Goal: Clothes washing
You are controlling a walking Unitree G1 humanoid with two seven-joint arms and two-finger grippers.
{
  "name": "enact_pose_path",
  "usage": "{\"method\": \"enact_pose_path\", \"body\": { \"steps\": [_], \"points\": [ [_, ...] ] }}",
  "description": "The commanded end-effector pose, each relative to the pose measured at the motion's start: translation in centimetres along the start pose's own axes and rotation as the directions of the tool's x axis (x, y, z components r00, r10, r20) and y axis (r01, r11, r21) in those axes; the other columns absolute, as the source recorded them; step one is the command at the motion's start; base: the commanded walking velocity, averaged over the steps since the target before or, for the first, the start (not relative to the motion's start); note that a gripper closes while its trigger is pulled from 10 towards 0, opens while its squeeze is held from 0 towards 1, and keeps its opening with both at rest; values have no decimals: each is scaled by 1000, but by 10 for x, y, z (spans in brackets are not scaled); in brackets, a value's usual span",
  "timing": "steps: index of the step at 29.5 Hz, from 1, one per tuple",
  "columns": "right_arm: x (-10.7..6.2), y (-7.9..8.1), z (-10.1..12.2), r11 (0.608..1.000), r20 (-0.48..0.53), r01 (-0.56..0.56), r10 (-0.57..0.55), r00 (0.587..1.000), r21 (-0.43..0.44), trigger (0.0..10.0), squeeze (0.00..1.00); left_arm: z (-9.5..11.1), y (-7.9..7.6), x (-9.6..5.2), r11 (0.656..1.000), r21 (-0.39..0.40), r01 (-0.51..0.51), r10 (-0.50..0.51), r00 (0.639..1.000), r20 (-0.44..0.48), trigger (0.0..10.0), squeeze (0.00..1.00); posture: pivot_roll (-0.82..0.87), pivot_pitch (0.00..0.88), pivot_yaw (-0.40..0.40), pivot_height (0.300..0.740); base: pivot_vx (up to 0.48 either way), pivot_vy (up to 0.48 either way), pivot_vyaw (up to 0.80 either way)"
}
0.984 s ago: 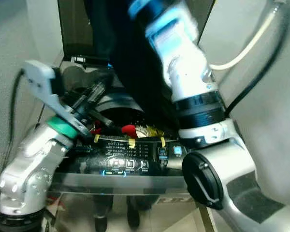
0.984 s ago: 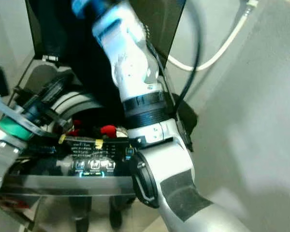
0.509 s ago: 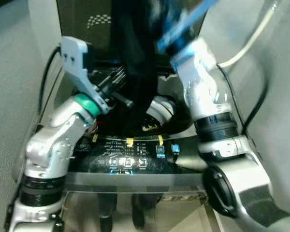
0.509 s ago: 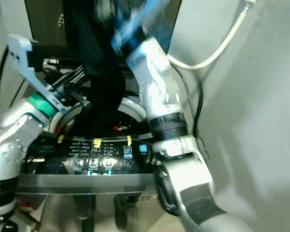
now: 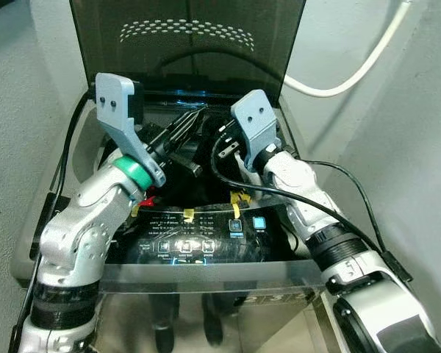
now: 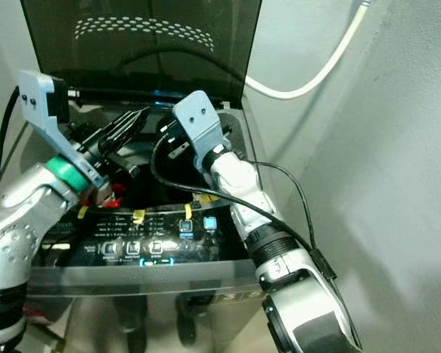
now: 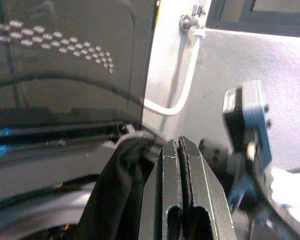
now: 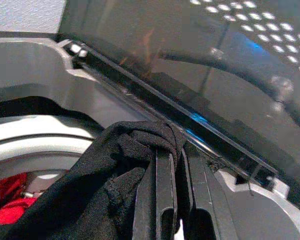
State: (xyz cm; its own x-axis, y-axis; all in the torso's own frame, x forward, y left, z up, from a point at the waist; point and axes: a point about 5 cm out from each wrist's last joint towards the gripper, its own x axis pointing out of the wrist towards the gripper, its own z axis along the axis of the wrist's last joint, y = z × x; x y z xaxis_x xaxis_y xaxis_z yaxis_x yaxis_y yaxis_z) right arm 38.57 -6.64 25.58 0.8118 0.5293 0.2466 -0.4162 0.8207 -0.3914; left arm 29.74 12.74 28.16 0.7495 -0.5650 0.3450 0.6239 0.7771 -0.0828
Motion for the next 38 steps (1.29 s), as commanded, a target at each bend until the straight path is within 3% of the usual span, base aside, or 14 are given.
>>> {"method": "enact_pose_path", "body": {
  "steps": [1, 7, 13, 14, 21, 24, 25, 26, 28, 32, 34, 36, 37, 38],
  "points": [
    [-2, -1, 3, 1000, 39, 4, -5, 999, 31, 10000, 1000, 0, -3, -3, 1000, 1, 3, -3, 1000, -13, 10000, 0, 205, 22, -1, 740, 0, 0, 0],
    [-12, 0, 22, 977, 181, -129, 98, 979, 171, 10000, 1000, -4, -8, -10, 1000, 3, -1, 1, 999, -34, 10000, 0, 210, 27, -2, 740, 0, 0, 0],
    [-33, 3, 29, 917, 207, -375, 344, 916, 134, 10000, 965, -5, -10, -11, 1000, 6, -4, 4, 999, -45, 10000, 0, 206, 30, 0, 740, 0, 0, 0],
    [-34, 1, 27, 918, 192, -378, 352, 916, 121, 10000, 0, -5, -10, -11, 1000, 6, -1, 1, 999, -48, 10000, 0, 206, 30, 0, 740, 0, 0, 0],
    [-40, -5, 24, 899, 200, -418, 389, 899, 129, 10000, 0, -8, -14, -17, 1000, 11, 11, -11, 997, -75, 10000, 0, 207, 40, -1, 740, 0, 0, 0],
    [-35, -39, 49, 856, 380, -297, 130, 916, 423, 10000, 0, -9, -18, -26, 997, 56, 44, -38, 993, -113, 10000, 0, 227, 43, -16, 740, 0, 0, 0],
    [-36, -31, 48, 890, 343, -330, 218, 914, 314, 10000, 0, -10, -18, -27, 998, 56, 43, -36, 993, -116, 10000, 0, 226, 42, -16, 740, 0, 0, 0],
    [-38, -16, 42, 912, 243, -401, 371, 896, 88, 10000, 0, -11, -18, -26, 998, 55, 40, -33, 993, -117, 10000, 0, 226, 42, -16, 740, 0, 0, 0],
    [-42, 10, 16, 785, -66, -560, 564, 823, -264, 10000, 0, -12, -20, -25, 998, 45, 38, -33, 993, -116, 10000, 0, 226, 42, -16, 740, 0, 0, 0],
    [-42, 19, 16, 737, -87, -609, 614, 784, -293, 10000, 0, -12, -21, -24, 998, 40, 42, -37, 993, -114, 10000, 0, 222, 40, -17, 740, 0, 0, 0],
    [-39, 18, 24, 762, -22, -593, 609, 793, -262, 10000, 0, -12, -22, -24, 998, 41, 43, -38, 993, -113, 10000, 0, 222, 40, -17, 740, 0, 0, 0],
    [-27, -2, 46, 889, 155, -427, 451, 879, -164, 10000, 0, -10, -21, -24, 998, 48, 27, -22, 995, -97, 10000, 0, 228, 39, -30, 740, 0, 0, 0],
    [-23, -24, 56, 970, 269, -243, 237, 933, -14, 10000, 0, -8, -18, -25, 997, 75, -6, 12, 997, -80, 10000, 0, 231, 40, -37, 740, 0, 0, 0],
    [-23, -24, 56, 970, 269, -243, 237, 933, -14, 10000, 0, -8, -18, -25, 997, 75, -6, 12, 997, -80, 10000, 0, 231, 40, -37, 740, 0, 0, 0]
  ]
}}
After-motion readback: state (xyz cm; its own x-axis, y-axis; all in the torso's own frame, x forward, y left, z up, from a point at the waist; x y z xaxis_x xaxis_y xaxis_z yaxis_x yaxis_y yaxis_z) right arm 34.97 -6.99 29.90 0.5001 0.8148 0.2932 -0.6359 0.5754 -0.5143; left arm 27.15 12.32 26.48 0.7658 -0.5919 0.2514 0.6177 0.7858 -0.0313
